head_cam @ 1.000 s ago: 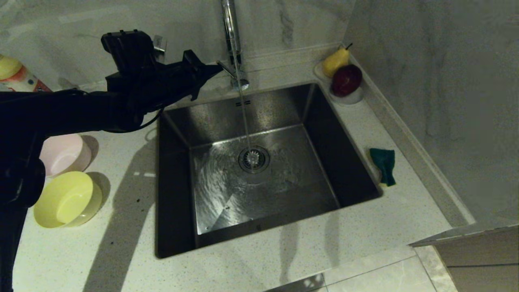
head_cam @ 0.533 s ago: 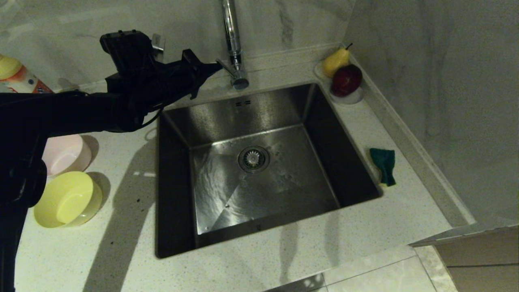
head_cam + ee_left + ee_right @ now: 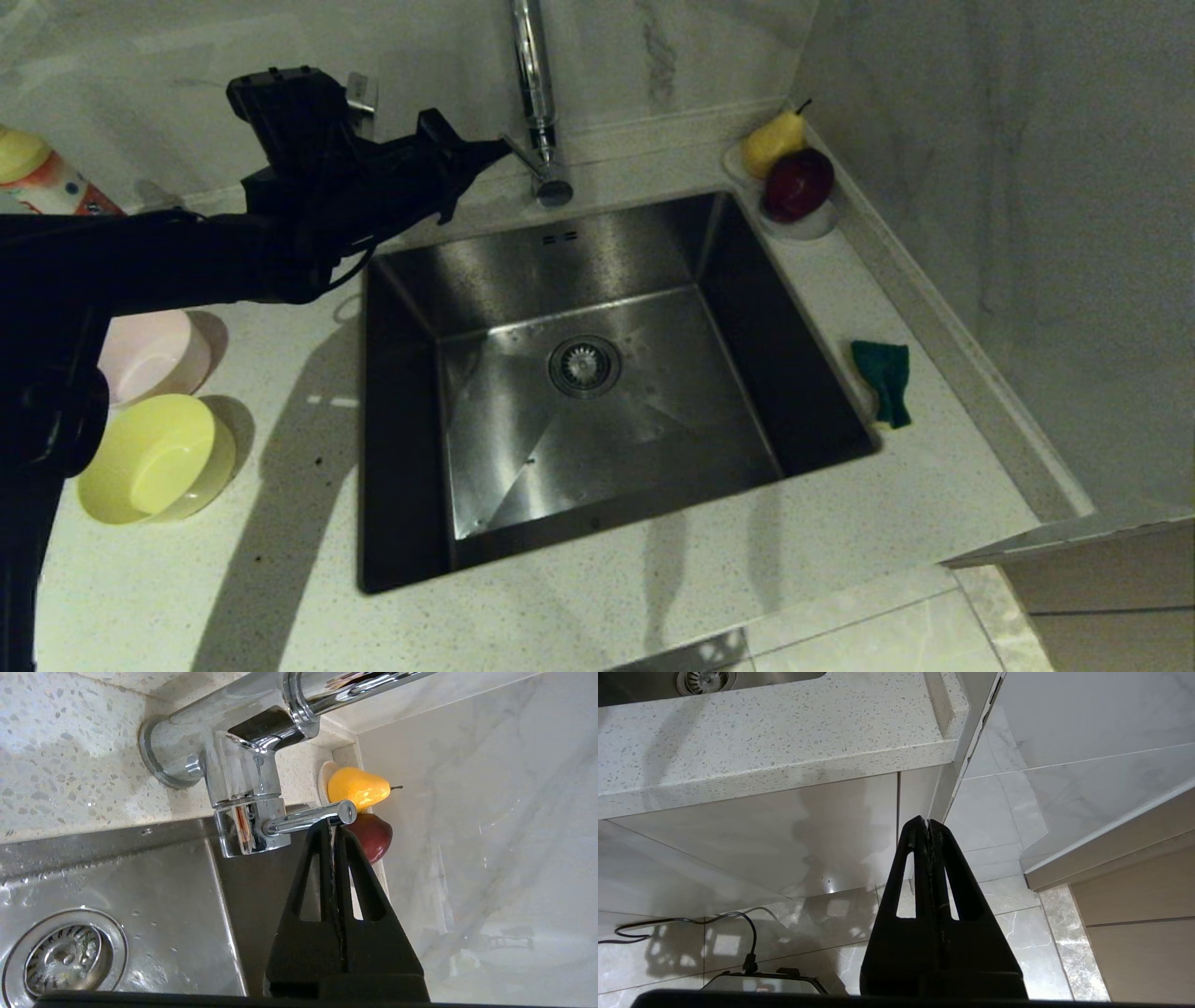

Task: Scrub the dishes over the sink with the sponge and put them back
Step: Turn off the faucet

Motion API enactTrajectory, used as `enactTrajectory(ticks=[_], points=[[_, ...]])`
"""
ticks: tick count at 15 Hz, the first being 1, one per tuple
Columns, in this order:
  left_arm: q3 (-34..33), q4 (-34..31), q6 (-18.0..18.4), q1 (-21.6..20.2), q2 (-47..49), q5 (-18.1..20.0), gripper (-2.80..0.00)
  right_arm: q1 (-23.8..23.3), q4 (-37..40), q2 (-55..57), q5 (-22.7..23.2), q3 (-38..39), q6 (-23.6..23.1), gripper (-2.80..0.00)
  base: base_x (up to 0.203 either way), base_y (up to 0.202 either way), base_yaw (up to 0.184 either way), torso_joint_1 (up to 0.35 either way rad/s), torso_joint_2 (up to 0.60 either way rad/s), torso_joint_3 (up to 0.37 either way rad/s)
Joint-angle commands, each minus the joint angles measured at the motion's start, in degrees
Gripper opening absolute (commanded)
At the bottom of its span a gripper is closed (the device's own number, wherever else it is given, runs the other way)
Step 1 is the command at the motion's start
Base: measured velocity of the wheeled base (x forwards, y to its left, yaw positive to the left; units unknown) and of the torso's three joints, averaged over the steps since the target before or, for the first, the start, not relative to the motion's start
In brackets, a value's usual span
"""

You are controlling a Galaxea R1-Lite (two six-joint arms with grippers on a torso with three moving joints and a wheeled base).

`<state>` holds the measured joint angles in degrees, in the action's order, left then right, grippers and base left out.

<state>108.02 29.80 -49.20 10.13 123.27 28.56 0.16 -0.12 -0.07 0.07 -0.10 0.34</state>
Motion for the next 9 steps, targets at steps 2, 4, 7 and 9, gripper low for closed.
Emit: enactTrajectory(ticks=[2, 4, 7, 9], points=[[-3.0, -0.7, -0.7, 0.0, -4.7, 0.5, -2.8, 0.0, 0.0, 0.0, 0.0, 0.0, 0.0, -2.8, 0.0, 0.0, 0.0, 0.0, 0.0, 0.0], [-9.6, -0.5, -0.6, 0.3, -10.1, 0.5, -2.8, 0.0, 0.0, 0.0, 0.0, 0.0, 0.0, -2.8, 0.0, 0.0, 0.0, 0.0, 0.0, 0.0], [-19.9, -0.4, 0.8, 0.4, -19.6, 0.2, -2.8, 0.0, 0.0, 0.0, 0.0, 0.0, 0.0, -2.8, 0.0, 0.0, 0.0, 0.0, 0.0, 0.0], [-28.3, -0.6, 3.7, 0.0, -28.3, -0.2, -2.8, 0.0, -0.1, 0.0, 0.0, 0.0, 0.0, -2.8, 0.0, 0.0, 0.0, 0.0, 0.0, 0.0]])
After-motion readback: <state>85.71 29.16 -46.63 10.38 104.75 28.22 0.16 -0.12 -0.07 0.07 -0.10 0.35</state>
